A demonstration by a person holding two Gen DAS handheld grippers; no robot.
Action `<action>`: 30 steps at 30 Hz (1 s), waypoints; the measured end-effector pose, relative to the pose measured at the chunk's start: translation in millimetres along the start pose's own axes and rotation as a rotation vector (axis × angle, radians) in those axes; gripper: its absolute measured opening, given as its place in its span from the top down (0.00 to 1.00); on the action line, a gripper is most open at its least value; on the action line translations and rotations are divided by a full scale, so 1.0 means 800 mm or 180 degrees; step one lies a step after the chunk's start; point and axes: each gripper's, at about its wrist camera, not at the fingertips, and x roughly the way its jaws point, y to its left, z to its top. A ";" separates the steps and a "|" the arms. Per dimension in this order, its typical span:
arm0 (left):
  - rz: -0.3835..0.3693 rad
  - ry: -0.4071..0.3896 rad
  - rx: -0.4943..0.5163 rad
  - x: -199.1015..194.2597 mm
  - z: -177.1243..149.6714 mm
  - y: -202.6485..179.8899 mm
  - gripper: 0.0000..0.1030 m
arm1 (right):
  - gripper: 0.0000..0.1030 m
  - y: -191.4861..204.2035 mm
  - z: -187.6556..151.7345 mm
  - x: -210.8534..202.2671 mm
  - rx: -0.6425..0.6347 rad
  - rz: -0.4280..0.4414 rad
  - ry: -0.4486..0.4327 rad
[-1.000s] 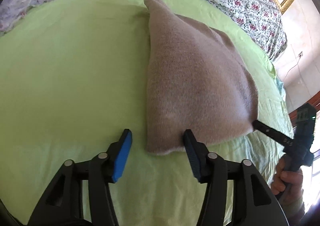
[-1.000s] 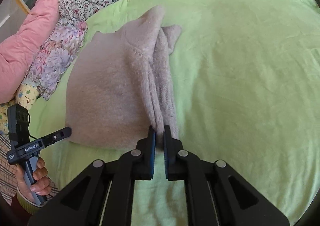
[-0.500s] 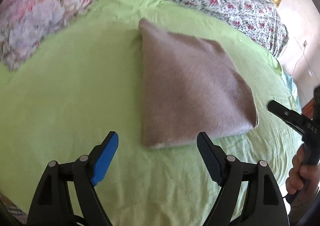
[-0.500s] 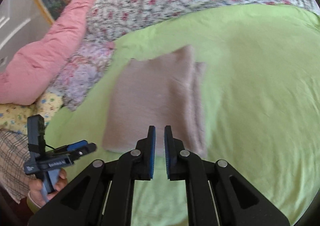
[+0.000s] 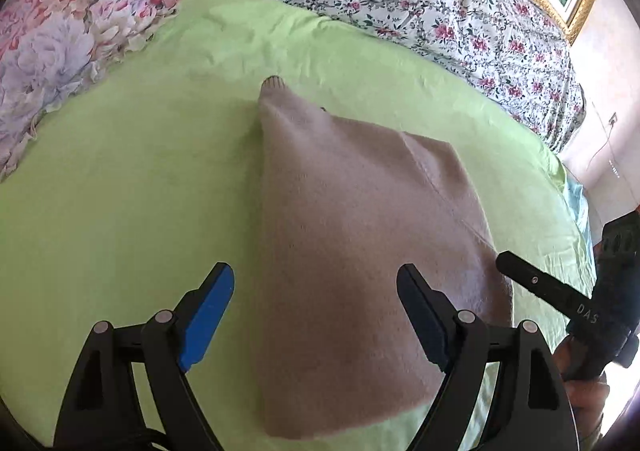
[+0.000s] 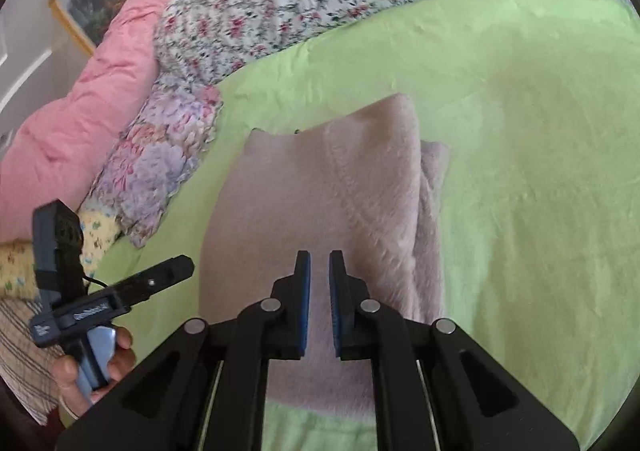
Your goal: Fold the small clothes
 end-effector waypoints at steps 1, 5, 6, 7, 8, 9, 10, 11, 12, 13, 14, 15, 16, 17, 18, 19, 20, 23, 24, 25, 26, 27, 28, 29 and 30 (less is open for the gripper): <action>-0.0054 -0.0040 0.0014 -0.003 0.002 0.001 0.18 | 0.90 -0.001 0.003 -0.002 0.0000 -0.0014 -0.0018; -0.0066 0.0000 0.0060 0.010 0.010 0.003 0.18 | 0.51 -0.010 0.011 -0.007 0.0027 -0.0100 -0.0123; -0.0003 0.0028 0.0044 0.018 0.012 0.007 0.18 | 0.48 -0.015 0.014 -0.005 0.0040 -0.0142 -0.0156; 0.0031 0.0044 0.0014 0.023 0.012 0.010 0.18 | 0.48 -0.019 0.017 -0.002 0.0054 -0.0157 -0.0136; 0.0060 0.0070 -0.0031 0.029 0.013 0.015 0.18 | 0.48 -0.024 0.020 0.005 0.0085 -0.0165 -0.0081; 0.0064 0.0094 -0.0110 0.034 0.014 0.023 0.18 | 0.48 -0.030 0.022 0.013 0.0120 -0.0175 -0.0017; 0.0055 0.0094 -0.0150 0.036 0.012 0.027 0.18 | 0.48 -0.033 0.023 0.019 0.0133 -0.0174 0.0026; 0.0039 0.0086 -0.0183 0.038 0.011 0.032 0.18 | 0.50 -0.036 0.023 0.027 0.0140 -0.0187 0.0093; 0.0020 0.0085 -0.0207 0.041 0.010 0.036 0.18 | 0.57 -0.038 0.022 0.035 0.0133 -0.0184 0.0149; 0.0015 0.0110 -0.0219 0.046 0.010 0.039 0.18 | 0.68 -0.039 0.022 0.040 0.0125 -0.0165 0.0193; 0.0011 0.0149 -0.0215 0.051 0.011 0.039 0.20 | 0.84 -0.041 0.022 0.044 0.0134 -0.0146 0.0244; -0.0020 0.0158 -0.0198 0.052 0.012 0.039 0.25 | 0.86 -0.042 0.023 0.042 0.0150 -0.0150 0.0215; -0.0059 0.0158 -0.0172 0.053 0.012 0.035 0.27 | 0.87 -0.043 0.025 0.037 0.0154 -0.0150 0.0167; -0.0081 0.0163 -0.0137 0.054 0.013 0.032 0.29 | 0.88 -0.046 0.027 0.029 0.0177 -0.0168 0.0093; -0.0061 0.0186 -0.0089 0.057 0.012 0.027 0.29 | 0.88 -0.050 0.028 0.027 0.0211 -0.0193 0.0059; 0.0012 0.0243 -0.0020 0.065 0.012 0.021 0.29 | 0.88 -0.057 0.027 0.028 0.0270 -0.0204 0.0074; 0.0064 0.0294 0.0019 0.072 0.011 0.018 0.29 | 0.88 -0.063 0.024 0.035 0.0314 -0.0209 0.0136; -0.0019 0.0357 -0.0031 0.090 0.007 0.027 0.25 | 0.89 -0.062 0.011 0.053 0.0171 -0.0377 0.0234; -0.0085 0.0368 -0.0095 0.093 0.007 0.035 0.24 | 0.89 -0.061 0.009 0.054 0.0144 -0.0396 0.0209; -0.0130 0.0374 -0.0130 0.093 0.007 0.039 0.24 | 0.88 -0.061 0.009 0.054 0.0141 -0.0394 0.0194; -0.0153 0.0355 -0.0146 0.091 0.007 0.041 0.24 | 0.88 -0.061 0.010 0.053 0.0135 -0.0391 0.0196; -0.0121 0.0286 -0.0115 0.082 0.006 0.040 0.24 | 0.87 -0.060 0.011 0.051 0.0132 -0.0375 0.0197; -0.0062 0.0222 -0.0067 0.073 0.004 0.036 0.24 | 0.84 -0.059 0.012 0.043 0.0159 -0.0300 0.0168; 0.0000 0.0183 -0.0019 0.064 0.001 0.032 0.24 | 0.82 -0.058 0.012 0.036 0.0184 -0.0257 0.0153; 0.0040 0.0176 0.0010 0.059 -0.002 0.028 0.24 | 0.78 -0.055 0.010 0.027 0.0200 -0.0236 0.0140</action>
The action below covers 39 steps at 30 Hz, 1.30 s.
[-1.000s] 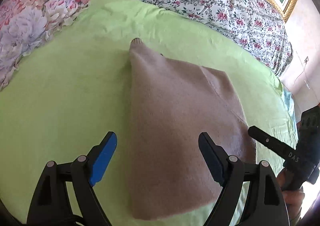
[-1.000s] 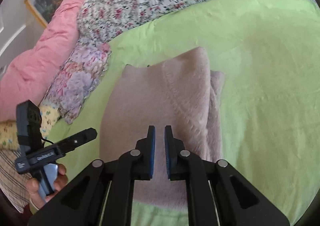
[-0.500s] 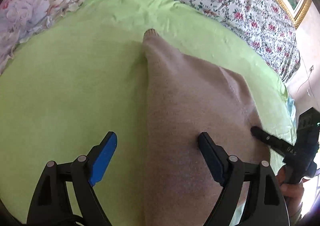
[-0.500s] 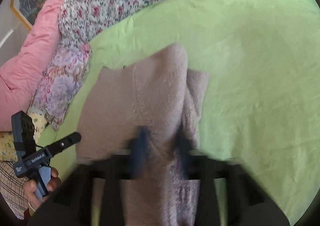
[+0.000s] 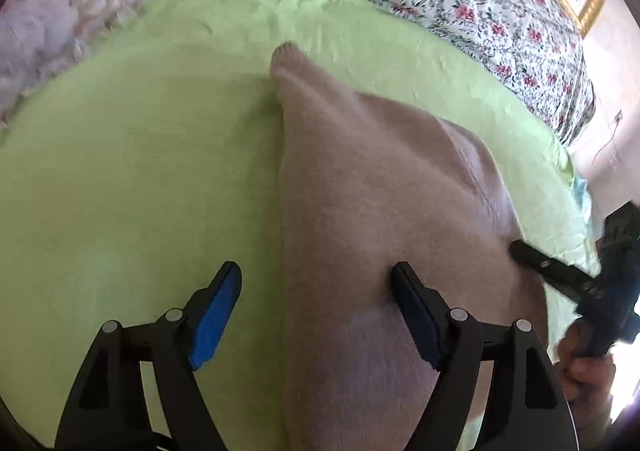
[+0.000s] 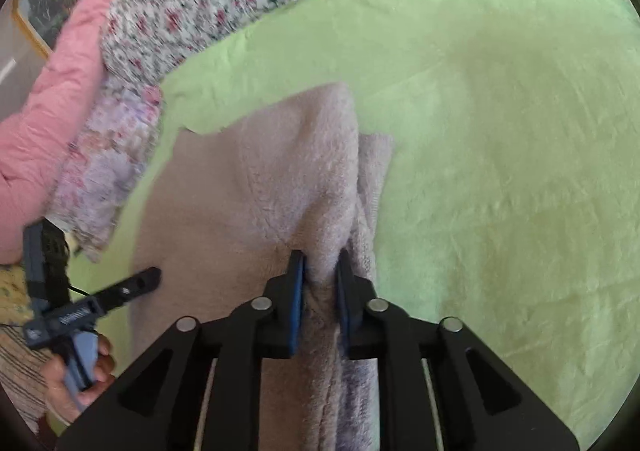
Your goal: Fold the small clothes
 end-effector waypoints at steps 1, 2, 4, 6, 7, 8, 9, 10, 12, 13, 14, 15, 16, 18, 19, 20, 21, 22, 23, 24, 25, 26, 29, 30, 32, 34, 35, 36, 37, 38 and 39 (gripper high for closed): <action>0.0045 0.0006 0.0031 -0.008 -0.005 -0.004 0.24 | 0.76 0.002 -0.003 -0.009 0.0007 -0.0004 -0.0025; 0.0071 0.0007 0.0051 -0.015 -0.009 -0.007 0.24 | 0.73 0.006 -0.008 -0.023 0.0007 0.0004 -0.0071; 0.0213 -0.0016 0.0133 -0.035 -0.023 -0.015 0.19 | 0.66 0.014 -0.016 -0.044 0.0003 0.0101 -0.0152; 0.0382 -0.0017 0.0225 -0.049 -0.037 -0.026 0.19 | 0.44 0.022 -0.028 -0.068 -0.0009 0.0156 -0.0223; 0.0461 -0.0008 0.0268 -0.059 -0.048 -0.031 0.19 | 0.39 0.025 -0.032 -0.076 -0.0020 0.0163 -0.0266; 0.0481 -0.0011 0.0296 -0.067 -0.056 -0.034 0.19 | 0.35 0.029 -0.041 -0.088 -0.0052 0.0171 -0.0332; 0.0484 -0.0024 0.0319 -0.075 -0.066 -0.036 0.18 | 0.33 0.033 -0.048 -0.096 -0.0090 0.0170 -0.0366; 0.0493 -0.0029 0.0322 -0.082 -0.074 -0.038 0.18 | 0.33 0.037 -0.052 -0.101 -0.0121 0.0155 -0.0373; 0.0498 -0.0005 0.0303 -0.093 -0.091 -0.037 0.18 | 0.30 0.047 -0.065 -0.110 -0.0192 0.0073 -0.0377; 0.0510 0.0004 0.0298 -0.099 -0.100 -0.039 0.18 | 0.29 0.053 -0.076 -0.116 -0.0252 0.0014 -0.0380; 0.0540 -0.0010 0.0307 -0.103 -0.105 -0.041 0.18 | 0.28 0.057 -0.083 -0.120 -0.0301 -0.0008 -0.0384; 0.0597 -0.0061 0.0317 -0.110 -0.115 -0.042 0.18 | 0.27 0.062 -0.093 -0.127 -0.0384 -0.0034 -0.0401; 0.0688 -0.0139 0.0340 -0.120 -0.129 -0.043 0.18 | 0.26 0.067 -0.104 -0.132 -0.0459 -0.0076 -0.0423; 0.0761 -0.0164 0.0403 -0.128 -0.145 -0.046 0.18 | 0.18 0.074 -0.125 -0.142 -0.0621 -0.0146 -0.0444; 0.0802 -0.0181 0.0450 -0.133 -0.157 -0.048 0.18 | 0.16 0.078 -0.140 -0.146 -0.0738 -0.0178 -0.0439; 0.0843 -0.0202 0.0486 -0.137 -0.165 -0.049 0.18 | 0.13 0.080 -0.152 -0.151 -0.0805 -0.0198 -0.0432; 0.0901 -0.0225 0.0532 -0.141 -0.177 -0.052 0.18 | 0.12 0.080 -0.162 -0.153 -0.0852 -0.0202 -0.0429; 0.0915 -0.0232 0.0562 -0.142 -0.183 -0.054 0.18 | 0.12 0.081 -0.174 -0.155 -0.0901 -0.0202 -0.0415; 0.0924 -0.0235 0.0597 -0.143 -0.189 -0.057 0.18 | 0.11 0.080 -0.182 -0.157 -0.0912 -0.0206 -0.0404; 0.0961 -0.0244 0.0610 -0.144 -0.194 -0.059 0.18 | 0.10 0.079 -0.189 -0.157 -0.0909 -0.0196 -0.0386; 0.1045 -0.0254 0.0603 -0.145 -0.200 -0.061 0.18 | 0.10 0.077 -0.194 -0.156 -0.0883 -0.0170 -0.0363; 0.1103 -0.0266 0.0597 -0.148 -0.203 -0.062 0.18 | 0.10 0.076 -0.197 -0.156 -0.0865 -0.0150 -0.0340; 0.1106 -0.0319 0.0599 -0.156 -0.203 -0.067 0.18 | 0.10 0.078 -0.199 -0.158 -0.0832 -0.0194 -0.0335; 0.1093 -0.0368 0.0596 -0.159 -0.202 -0.069 0.18 | 0.10 0.081 -0.199 -0.160 -0.0861 -0.0204 -0.0384; 0.1059 -0.0407 0.0578 -0.161 -0.199 -0.072 0.18 | 0.09 0.086 -0.195 -0.160 -0.0909 -0.0227 -0.0439; 0.1079 -0.0402 0.0589 -0.159 -0.196 -0.074 0.18 | 0.08 0.092 -0.192 -0.154 -0.0959 -0.0298 -0.0420; 0.1099 -0.0402 0.0601 -0.157 -0.195 -0.075 0.18 | 0.08 0.095 -0.189 -0.150 -0.0982 -0.0335 -0.0404; 0.1134 -0.0396 0.0621 -0.155 -0.194 -0.076 0.18 | 0.08 0.096 -0.188 -0.147 -0.0993 -0.0360 -0.0401; 0.1172 -0.0382 0.0655 -0.151 -0.193 -0.077 0.18 | 0.08 0.098 -0.186 -0.143 -0.1010 -0.0369 -0.0394; 0.1187 -0.0369 0.0671 -0.148 -0.191 -0.076 0.18 | 0.08 0.098 -0.185 -0.138 -0.1019 -0.0384 -0.0383; 0.1211 -0.0345 0.0682 -0.145 -0.190 -0.075 0.18 | 0.08 0.097 -0.184 -0.135 -0.1019 -0.0406 -0.0374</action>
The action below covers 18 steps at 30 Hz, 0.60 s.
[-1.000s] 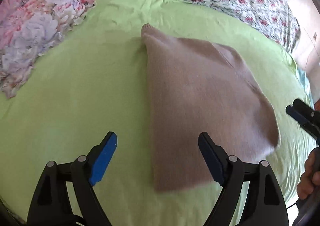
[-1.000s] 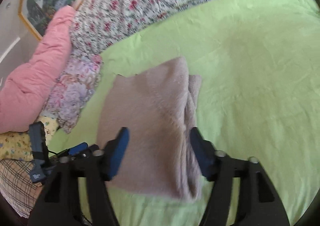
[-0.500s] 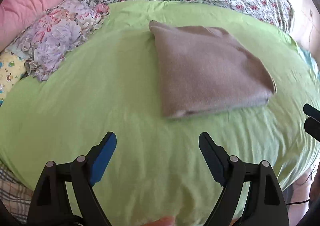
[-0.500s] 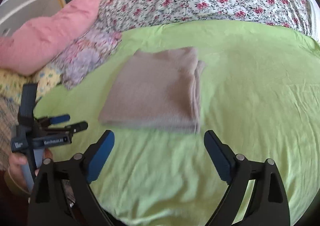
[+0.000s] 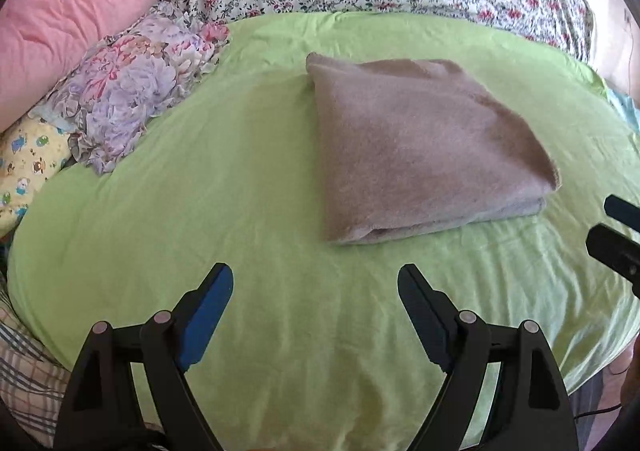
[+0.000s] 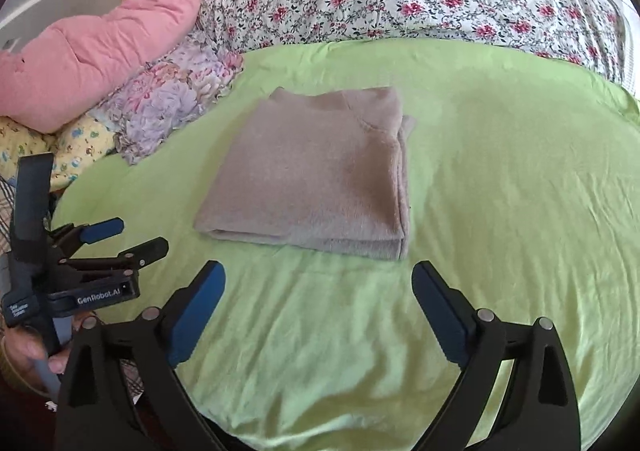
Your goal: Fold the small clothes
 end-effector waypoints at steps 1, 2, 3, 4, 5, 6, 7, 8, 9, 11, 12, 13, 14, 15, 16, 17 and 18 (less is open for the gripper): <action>0.0001 0.0026 0.0005 0.004 0.001 0.000 0.18 | 0.08 0.000 0.001 0.005 0.0000 -0.0008 0.0023; -0.0008 0.0033 0.0003 0.006 0.001 0.000 0.18 | 0.08 -0.001 0.001 0.011 0.0006 0.0003 0.0048; -0.0001 0.0030 -0.0007 0.010 0.002 0.001 0.18 | 0.08 -0.002 0.002 0.016 0.0014 0.0005 0.0066; 0.0024 0.0025 -0.0008 0.014 0.004 0.001 0.18 | 0.08 -0.001 0.001 0.020 0.0022 -0.0016 0.0079; 0.0034 0.0028 0.0002 0.017 0.005 0.002 0.18 | 0.08 -0.001 0.002 0.023 0.0026 -0.0030 0.0082; 0.0031 0.0031 0.0009 0.020 0.006 0.002 0.18 | 0.08 -0.002 0.002 0.026 0.0032 -0.0028 0.0078; 0.0029 0.0032 0.0016 0.023 0.008 0.001 0.18 | 0.08 -0.002 0.003 0.030 0.0032 -0.0031 0.0078; 0.0031 0.0027 0.0018 0.025 0.009 0.001 0.18 | 0.08 -0.002 0.003 0.033 0.0028 -0.0048 0.0081; 0.0029 0.0018 0.0024 0.028 0.010 0.000 0.18 | 0.08 -0.002 0.004 0.037 0.0017 -0.0056 0.0088; 0.0034 0.0011 0.0044 0.032 0.014 0.000 0.18 | 0.08 -0.004 0.005 0.042 -0.0002 -0.0076 0.0106; 0.0020 0.0019 0.0055 0.035 0.016 -0.001 0.18 | 0.08 -0.004 0.006 0.045 -0.0007 -0.0077 0.0114; -0.0018 0.0032 0.0062 0.038 0.018 -0.002 0.18 | 0.08 -0.004 0.008 0.047 -0.0012 -0.0086 0.0125; -0.0044 0.0035 0.0066 0.039 0.020 -0.002 0.18 | 0.08 -0.005 0.009 0.048 -0.0014 -0.0097 0.0137; -0.0057 0.0033 0.0069 0.039 0.021 -0.003 0.18 | 0.08 -0.005 0.011 0.050 -0.0017 -0.0096 0.0153; -0.0067 0.0025 0.0069 0.039 0.022 -0.004 0.18 | 0.08 -0.005 0.013 0.051 -0.0024 -0.0089 0.0167; -0.0085 0.0016 0.0064 0.039 0.024 -0.004 0.18 | 0.08 -0.004 0.015 0.054 -0.0040 -0.0084 0.0180; -0.0099 0.0013 0.0058 0.038 0.024 -0.005 0.18 | 0.08 -0.003 0.017 0.055 -0.0056 -0.0091 0.0188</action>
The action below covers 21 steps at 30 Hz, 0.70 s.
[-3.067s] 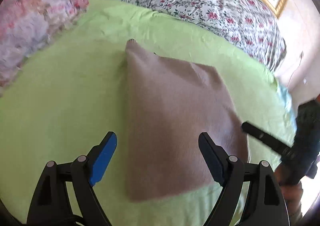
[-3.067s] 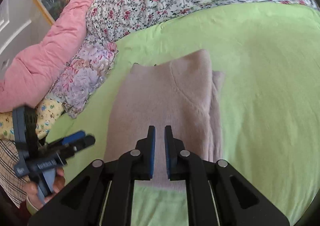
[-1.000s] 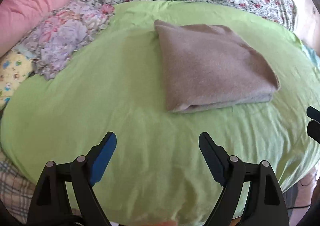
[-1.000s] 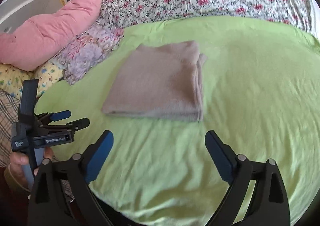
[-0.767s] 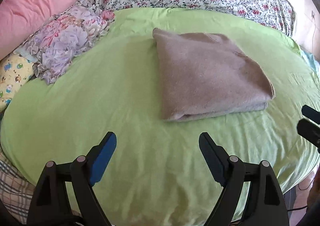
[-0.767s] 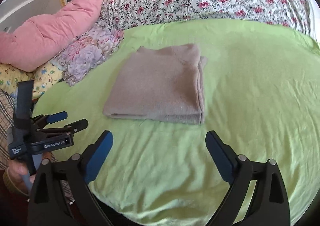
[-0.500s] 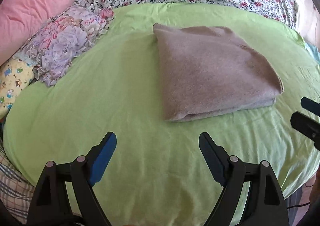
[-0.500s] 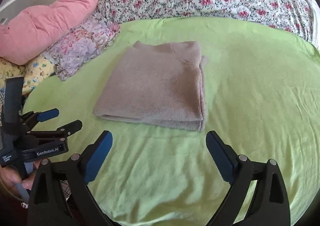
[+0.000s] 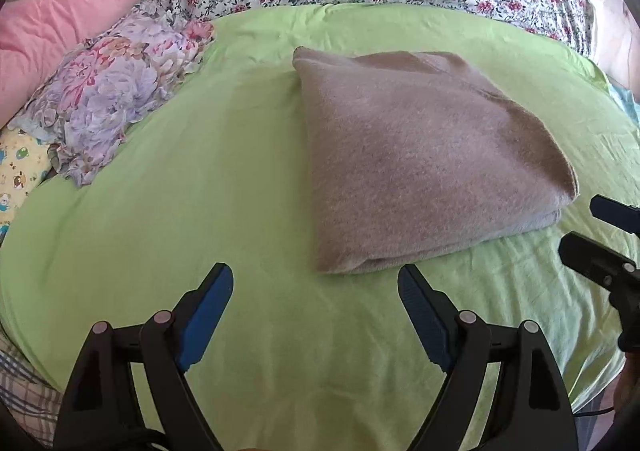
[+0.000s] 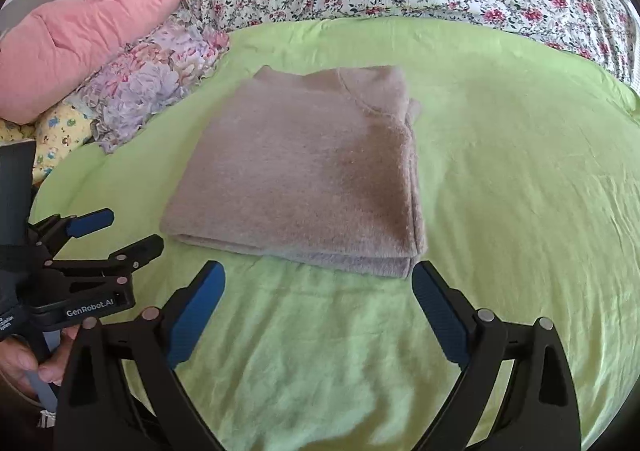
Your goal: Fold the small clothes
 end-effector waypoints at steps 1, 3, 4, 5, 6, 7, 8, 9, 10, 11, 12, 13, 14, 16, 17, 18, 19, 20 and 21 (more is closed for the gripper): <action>-0.0027 -0.0005 -0.0011 0.000 0.001 0.000 0.18 | 0.08 0.001 0.001 0.000 -0.0011 0.0002 0.0004; -0.0059 -0.0022 -0.0024 -0.001 0.003 0.001 0.18 | 0.08 0.003 0.004 0.002 -0.0036 -0.0008 0.0015; -0.0069 -0.0030 -0.0030 -0.001 0.004 0.001 0.18 | 0.08 0.003 0.005 0.004 -0.0043 -0.0022 0.0031; -0.0083 -0.0036 -0.0035 -0.001 0.004 0.001 0.18 | 0.08 0.003 0.006 0.005 -0.0044 -0.0030 0.0040; -0.0100 -0.0042 -0.0041 -0.001 0.005 0.001 0.18 | 0.08 0.002 0.007 0.006 -0.0040 -0.0037 0.0046; -0.0121 -0.0047 -0.0045 -0.001 0.006 0.002 0.18 | 0.08 0.002 0.008 0.007 -0.0029 -0.0044 0.0047; -0.0130 -0.0049 -0.0044 -0.001 0.006 0.001 0.18 | 0.08 0.002 0.009 0.007 -0.0022 -0.0041 0.0047; -0.0152 -0.0051 -0.0044 -0.001 0.007 0.002 0.18 | 0.08 0.001 0.010 0.008 -0.0015 -0.0038 0.0048; -0.0163 -0.0051 -0.0048 -0.001 0.007 0.001 0.18 | 0.08 0.000 0.011 0.008 -0.0014 -0.0040 0.0053; -0.0172 -0.0051 -0.0054 -0.001 0.008 0.001 0.18 | 0.08 0.000 0.012 0.008 -0.0014 -0.0049 0.0059; -0.0178 -0.0048 -0.0059 -0.001 0.008 0.001 0.18 | 0.08 0.000 0.012 0.009 -0.0016 -0.0052 0.0061; -0.0188 -0.0049 -0.0060 0.000 0.008 0.001 0.18 | 0.08 0.000 0.012 0.008 -0.0023 -0.0050 0.0062; -0.0201 -0.0049 -0.0062 0.000 0.009 0.001 0.18 | 0.08 0.001 0.012 0.008 -0.0020 -0.0057 0.0062; -0.0221 -0.0052 -0.0071 0.001 0.011 0.001 0.18 | 0.08 0.000 0.013 0.009 -0.0016 -0.0075 0.0068; -0.0232 -0.0054 -0.0075 0.001 0.011 0.001 0.18 | 0.08 0.000 0.013 0.010 -0.0007 -0.0076 0.0072; -0.0247 -0.0059 -0.0078 0.001 0.013 0.001 0.18 | 0.08 -0.001 0.013 0.010 0.0003 -0.0071 0.0075; -0.0247 -0.0068 -0.0083 0.000 0.014 0.002 0.18 | 0.08 -0.002 0.015 0.010 0.0017 -0.0065 0.0077; -0.0247 -0.0076 -0.0084 -0.001 0.015 0.002 0.18 | 0.08 -0.003 0.017 0.010 0.0028 -0.0056 0.0076; -0.0250 -0.0082 -0.0088 -0.001 0.017 0.003 0.18 | 0.08 -0.004 0.018 0.009 0.0038 -0.0047 0.0067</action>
